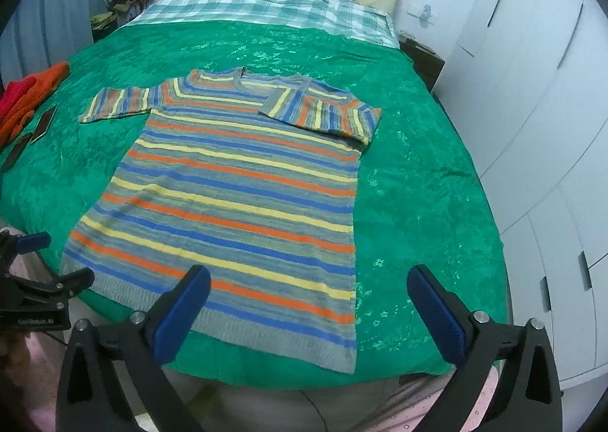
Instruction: Fold small clothes
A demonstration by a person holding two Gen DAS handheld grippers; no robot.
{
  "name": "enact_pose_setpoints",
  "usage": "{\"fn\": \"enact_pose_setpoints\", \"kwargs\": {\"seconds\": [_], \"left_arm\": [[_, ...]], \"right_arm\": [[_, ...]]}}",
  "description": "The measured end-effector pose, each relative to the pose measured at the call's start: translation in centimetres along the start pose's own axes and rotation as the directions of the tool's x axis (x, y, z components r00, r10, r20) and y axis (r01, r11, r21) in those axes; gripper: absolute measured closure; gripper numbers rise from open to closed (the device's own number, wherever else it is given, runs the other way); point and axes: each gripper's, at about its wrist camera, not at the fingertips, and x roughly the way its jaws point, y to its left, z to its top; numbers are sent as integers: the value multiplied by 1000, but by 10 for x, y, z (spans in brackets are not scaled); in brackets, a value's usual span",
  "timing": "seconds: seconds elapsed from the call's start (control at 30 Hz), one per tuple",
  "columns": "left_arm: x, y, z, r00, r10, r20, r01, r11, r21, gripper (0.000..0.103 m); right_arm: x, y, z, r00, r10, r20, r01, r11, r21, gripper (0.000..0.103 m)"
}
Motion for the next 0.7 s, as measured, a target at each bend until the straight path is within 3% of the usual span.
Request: {"fn": "enact_pose_setpoints", "kwargs": {"seconds": [0.57,0.7], "left_arm": [[9,7,0,1000,11,-25,-11,1000,-13,1],[13,51,29,1000,-17,-10,16,993,-116,1]], "right_arm": [[5,-2,2,999,-54,0,54,999,-7,0],[11,2,-2,1000,3,-19,-3,1000,-10,0]]}}
